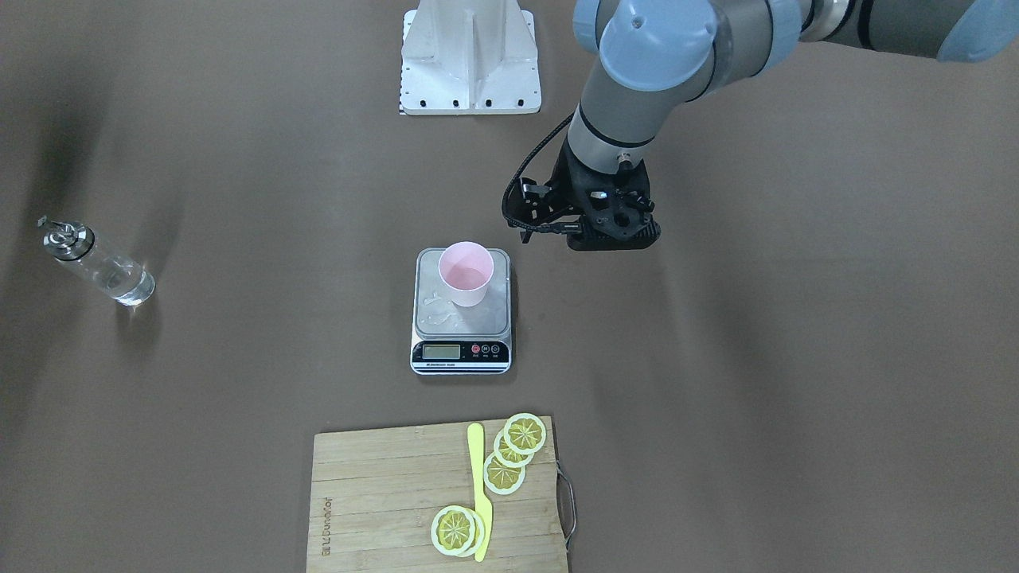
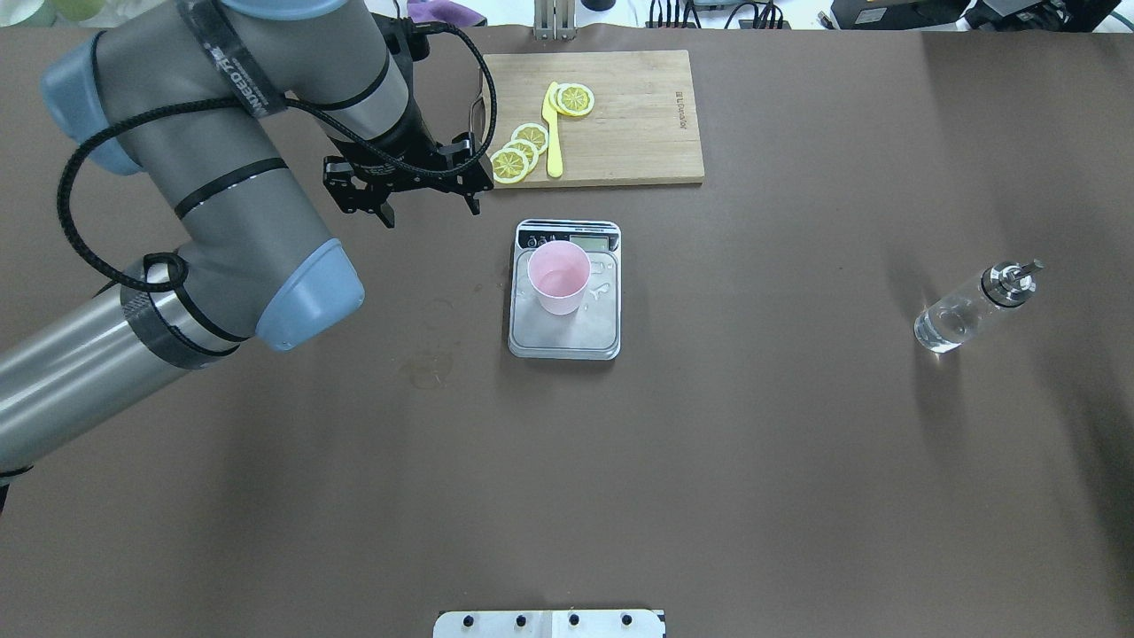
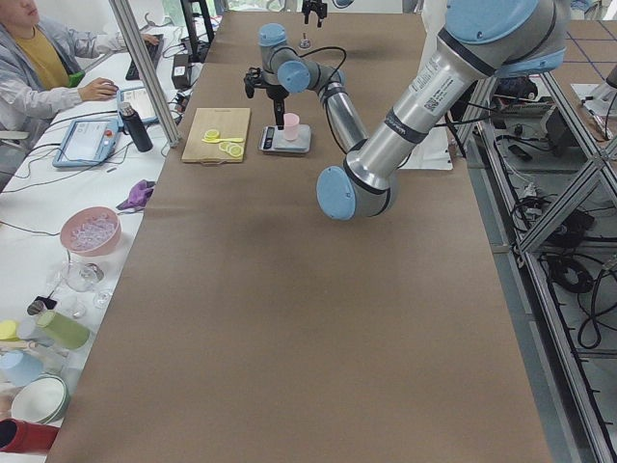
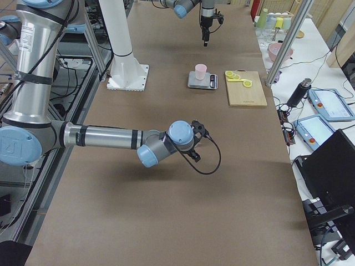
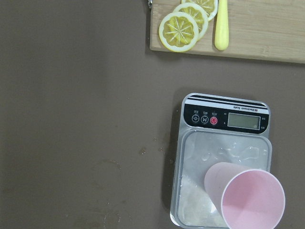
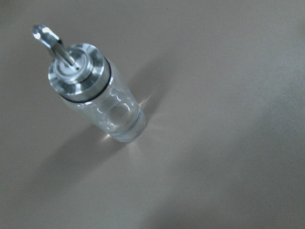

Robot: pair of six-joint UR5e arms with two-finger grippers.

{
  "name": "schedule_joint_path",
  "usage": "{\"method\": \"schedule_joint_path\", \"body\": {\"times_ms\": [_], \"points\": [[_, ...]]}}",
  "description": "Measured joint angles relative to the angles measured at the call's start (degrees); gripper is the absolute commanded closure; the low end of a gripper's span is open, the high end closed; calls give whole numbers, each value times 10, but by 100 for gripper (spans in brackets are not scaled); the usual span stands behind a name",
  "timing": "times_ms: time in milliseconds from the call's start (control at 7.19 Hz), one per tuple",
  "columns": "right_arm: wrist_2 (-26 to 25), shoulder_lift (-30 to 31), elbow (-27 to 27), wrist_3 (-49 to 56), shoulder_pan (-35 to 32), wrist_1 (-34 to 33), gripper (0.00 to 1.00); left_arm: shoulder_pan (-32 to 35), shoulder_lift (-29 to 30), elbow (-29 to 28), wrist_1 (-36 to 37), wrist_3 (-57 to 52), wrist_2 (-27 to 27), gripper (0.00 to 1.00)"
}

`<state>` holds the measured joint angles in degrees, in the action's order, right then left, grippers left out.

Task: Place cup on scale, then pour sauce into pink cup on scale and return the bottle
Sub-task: 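Release the cup and lift the left gripper away from the scale, then reach the right gripper to the glass sauce dispenser and grasp it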

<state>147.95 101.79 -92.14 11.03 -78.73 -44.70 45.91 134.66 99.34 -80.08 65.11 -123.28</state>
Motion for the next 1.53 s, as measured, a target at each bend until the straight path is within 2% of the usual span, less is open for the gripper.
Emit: {"method": "schedule_joint_path", "body": {"times_ms": [139, 278, 696, 1113, 1530], "points": [[3, -2, 36, -26, 0, 70, 3, 9, -1, 13, 18, -1, 0, 2], [4, -4, 51, -42, 0, 113, 3, 22, -2, 28, 43, -8, 0, 2], [5, -4, 61, -59, 3, 190, 6, 67, -19, 87, 140, -110, 3, 2], [-2, -5, 61, -156, 25, 273, 5, 80, -26, 96, 159, -138, 6, 2], [-38, -5, 65, -258, 35, 324, 5, 86, -26, 95, 160, -140, 7, 2]]}}
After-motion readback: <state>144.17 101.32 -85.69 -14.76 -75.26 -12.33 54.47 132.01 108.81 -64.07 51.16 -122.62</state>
